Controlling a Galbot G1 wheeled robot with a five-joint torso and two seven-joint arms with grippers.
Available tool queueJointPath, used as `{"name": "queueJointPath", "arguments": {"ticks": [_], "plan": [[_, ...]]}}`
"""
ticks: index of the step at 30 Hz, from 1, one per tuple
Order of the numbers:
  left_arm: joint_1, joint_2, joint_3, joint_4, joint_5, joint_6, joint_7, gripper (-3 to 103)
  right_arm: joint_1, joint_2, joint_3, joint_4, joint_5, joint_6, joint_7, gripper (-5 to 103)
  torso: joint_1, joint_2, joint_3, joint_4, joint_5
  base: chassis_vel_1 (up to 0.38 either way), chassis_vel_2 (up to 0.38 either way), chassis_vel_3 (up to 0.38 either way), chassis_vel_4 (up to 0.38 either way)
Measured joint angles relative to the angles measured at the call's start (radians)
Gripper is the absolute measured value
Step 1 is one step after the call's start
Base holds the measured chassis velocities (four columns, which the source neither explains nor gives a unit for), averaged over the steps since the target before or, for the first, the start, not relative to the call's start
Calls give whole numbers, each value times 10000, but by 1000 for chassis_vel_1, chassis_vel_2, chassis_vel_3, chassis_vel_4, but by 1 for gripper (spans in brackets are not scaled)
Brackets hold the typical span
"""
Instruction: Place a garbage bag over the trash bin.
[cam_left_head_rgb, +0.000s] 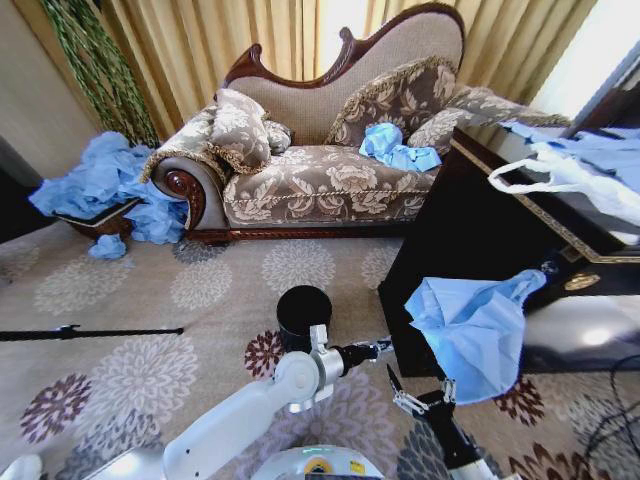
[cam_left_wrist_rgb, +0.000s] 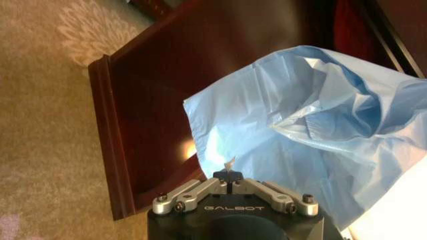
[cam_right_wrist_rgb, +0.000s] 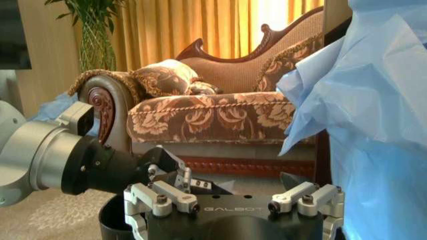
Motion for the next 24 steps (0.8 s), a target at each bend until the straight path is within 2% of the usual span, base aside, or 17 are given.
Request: {"name": "queueJointPath", "arguments": {"ticks": [5, 7, 8, 9, 10, 11, 12, 13, 14, 15, 16, 17, 18, 19, 21, 22, 24], "plan": [[-191, -79, 26, 70, 26, -6, -27, 0, 61, -1, -18, -62, -11, -6, 33, 100, 0, 0, 0, -1, 0, 0, 0, 0, 0], [-217, -38, 14, 151, -44, -39, -405, 0, 67, -1, -8, -91, -3, -10, 61, 100, 0, 0, 1, 0, 1, 0, 0, 0, 0], [-217, -38, 14, 151, -44, -39, -405, 0, 67, -1, -8, -91, -3, -10, 61, 100, 0, 0, 1, 0, 1, 0, 0, 0, 0], [-212, -34, 22, 229, -101, -28, -838, 0, 70, -3, 1, -110, 2, -11, 82, 100, 0, 0, 1, 0, 0, 0, 0, 0, 0], [-231, -89, 102, 411, 94, 487, -1878, 0, 83, -10, 16, -157, 6, -23, 116, 100, 0, 0, 0, 2, 1, 0, 0, 0, 0], [-296, -106, 280, 669, 986, 1587, -2765, 0, 103, -19, 12, -180, 6, -43, 151, 100, 0, 0, 1, -4, -2, 0, 0, 0, 0], [-296, -106, 280, 669, 986, 1587, -2765, 0, 103, -19, 12, -180, 6, -43, 151, 100, 0, 0, 1, -4, -2, 0, 0, 0, 0], [-333, 78, 442, 938, 2683, 2378, -2561, -1, 128, -36, -12, -197, 6, -85, 198, 100, 1, 0, 3, -4, -2, 0, 0, 0, 0], [-354, 279, 482, 1027, 3885, 2518, -1789, -1, 151, -45, -30, -196, 3, -109, 219, 100, 0, 0, 1, -2, 4, 0, 0, 0, 0], [-354, 279, 482, 1027, 3885, 2518, -1789, -1, 151, -45, -30, -196, 3, -109, 219, 100, 0, 0, 1, -2, 4, 0, 0, 0, 0], [-400, 424, 513, 1045, 4679, 2367, -1178, 4, 169, -54, -44, -197, -2, -133, 230, 100, 0, 0, 2, 7, 4, 0, 0, 0, 0], [-589, 547, 570, 993, 5186, 1774, -306, 10, 195, -73, -54, -201, -9, -166, 242, 100, 0, 0, 2, 10, 0, 0, 0, 0, 0], [-792, 473, 564, 924, 4850, 1293, 186, 15, 208, -83, -57, -218, -14, -171, 258, 100, 0, 0, 1, 8, 0, 0, 0, 0, 0], [-792, 473, 564, 924, 4850, 1293, 186, 15, 208, -83, -57, -218, -14, -171, 258, 100, 0, 0, 1, 8, 0, 0, 0, 0, 0], [-1216, -47, 550, 1020, 3246, 341, 486, 26, 215, -87, -60, -252, -36, -172, 267, 100, 1, 0, 1, -7, 0, 0, 0, 0, 0], [-1216, -47, 550, 1020, 3246, 341, 486, 26, 215, -87, -60, -252, -36, -172, 267, 100, 1, 0, 1, -7, 0, 0, 0, 0, 0], [-1692, -687, 488, 1415, 1146, -6, 115, 37, 215, -85, -60, -262, -34, -171, 293, 100, 0, 0, 1, -6, 3, 0, 0, 0, 0]]}}
